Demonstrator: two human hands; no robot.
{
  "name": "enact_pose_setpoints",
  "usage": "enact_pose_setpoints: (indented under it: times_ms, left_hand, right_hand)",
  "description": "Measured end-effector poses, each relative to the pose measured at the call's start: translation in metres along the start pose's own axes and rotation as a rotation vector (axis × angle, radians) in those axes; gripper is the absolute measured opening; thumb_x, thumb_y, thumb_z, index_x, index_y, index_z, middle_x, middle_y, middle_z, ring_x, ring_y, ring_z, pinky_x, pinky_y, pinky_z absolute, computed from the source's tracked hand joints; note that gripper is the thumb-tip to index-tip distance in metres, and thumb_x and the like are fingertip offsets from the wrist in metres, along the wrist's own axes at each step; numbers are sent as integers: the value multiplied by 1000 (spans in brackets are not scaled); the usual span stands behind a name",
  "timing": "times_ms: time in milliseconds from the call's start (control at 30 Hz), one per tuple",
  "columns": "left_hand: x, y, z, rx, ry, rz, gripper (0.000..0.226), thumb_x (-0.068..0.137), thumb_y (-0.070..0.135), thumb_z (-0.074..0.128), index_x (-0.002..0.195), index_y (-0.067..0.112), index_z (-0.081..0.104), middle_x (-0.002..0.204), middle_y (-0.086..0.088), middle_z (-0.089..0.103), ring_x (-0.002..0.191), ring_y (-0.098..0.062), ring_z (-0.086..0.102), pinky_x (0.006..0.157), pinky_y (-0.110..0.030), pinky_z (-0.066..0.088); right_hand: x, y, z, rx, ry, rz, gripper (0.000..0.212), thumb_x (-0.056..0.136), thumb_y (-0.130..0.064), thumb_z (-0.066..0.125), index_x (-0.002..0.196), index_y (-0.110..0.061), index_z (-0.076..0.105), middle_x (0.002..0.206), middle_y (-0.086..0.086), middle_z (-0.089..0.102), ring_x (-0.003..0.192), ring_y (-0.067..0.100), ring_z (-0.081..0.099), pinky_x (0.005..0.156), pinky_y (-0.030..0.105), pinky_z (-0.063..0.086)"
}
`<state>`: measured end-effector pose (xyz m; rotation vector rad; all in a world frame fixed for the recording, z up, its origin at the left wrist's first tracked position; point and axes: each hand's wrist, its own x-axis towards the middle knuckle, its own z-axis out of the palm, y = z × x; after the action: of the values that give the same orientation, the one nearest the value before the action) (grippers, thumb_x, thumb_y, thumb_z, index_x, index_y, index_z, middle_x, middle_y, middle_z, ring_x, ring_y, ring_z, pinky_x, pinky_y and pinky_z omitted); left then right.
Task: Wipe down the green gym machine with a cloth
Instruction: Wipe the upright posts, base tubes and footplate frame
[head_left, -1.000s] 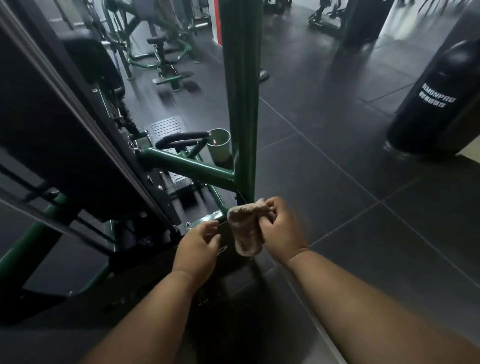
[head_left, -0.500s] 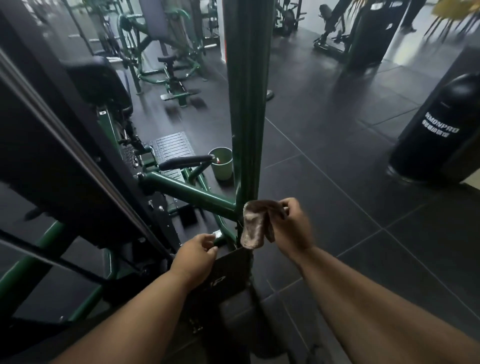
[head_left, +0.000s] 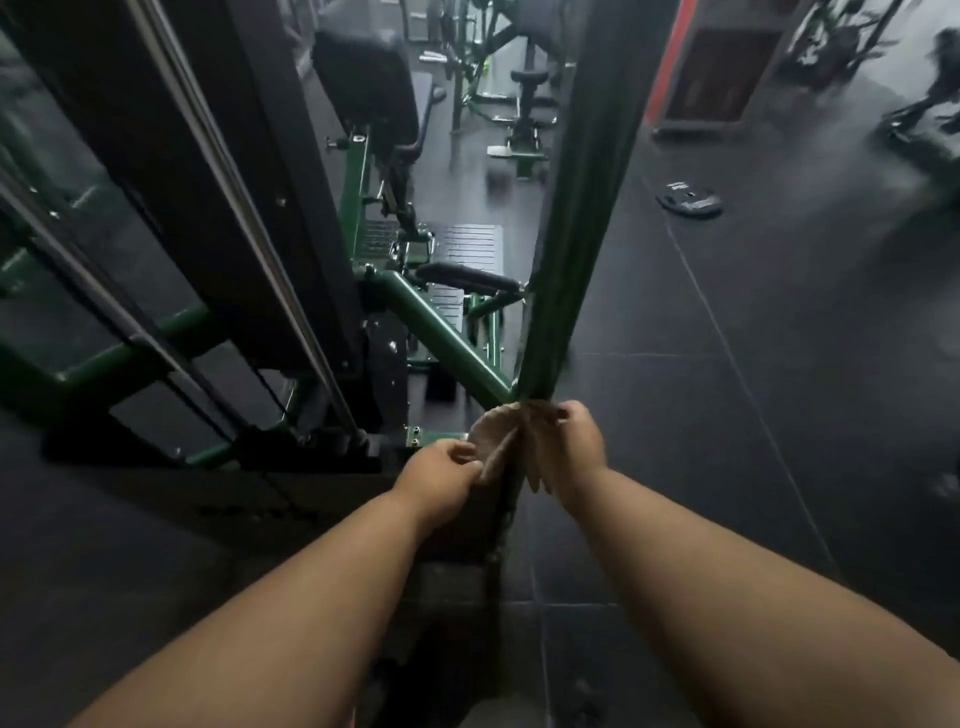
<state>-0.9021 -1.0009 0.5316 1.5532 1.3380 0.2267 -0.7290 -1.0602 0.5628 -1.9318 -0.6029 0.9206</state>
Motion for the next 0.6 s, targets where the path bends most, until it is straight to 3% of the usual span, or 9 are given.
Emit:
enact_pose_setpoints:
  times_ms: [67,167,267,367,433,500,600]
  left_hand:
    - [-2,0,25,-101,43,-70,30,94,29,76,123,22,70,114,6,74,107,-12,68,93,-25,51]
    - [-3,6,57,-259,152,-100,26,93,24,78,117,25,69,112,6,75,102,-9,69,91,-24,52]
    - [-3,20,72,-364,155,-68,36,91,20,71,124,32,64,118,8,75,105,-1,68,96,-23,53]
    - [13,27,72,-523,137,16,58,84,29,62,142,35,57,132,10,70,120,-6,66,110,-38,52]
    - [15,41,70,-603,98,19,64,85,29,65,146,38,51,127,12,71,108,-2,70,97,-32,57]
    - [19,50,74,-593,38,56,60,90,21,71,141,45,51,119,13,73,96,1,72,81,-22,58]
    - [31,59,80,-564,39,155,41,107,8,54,131,42,59,110,16,78,99,1,73,89,-25,60]
  right_hand:
    - [8,2,-7,121,-27,90,44,71,-50,76,96,-17,61,89,20,74,68,34,65,45,27,44]
    - [11,-5,-19,206,-91,130,22,91,-29,76,94,-11,62,83,16,70,59,27,58,35,20,38]
    - [5,-9,-27,259,-188,132,27,93,-34,78,94,-10,69,75,12,72,51,21,60,39,24,41]
    - [-2,-18,-35,389,-323,127,30,91,-33,82,105,-7,77,85,10,79,59,15,68,44,21,45]
    - [-5,-21,-37,393,-380,109,31,93,-33,80,113,-8,78,100,10,80,78,18,74,51,20,50]
    - [-6,-24,-40,366,-395,79,30,97,-31,76,116,-8,77,104,10,80,76,11,74,54,16,50]
    - [-2,-32,-52,206,-315,17,19,100,-25,71,106,-8,78,87,3,79,59,3,68,51,14,48]
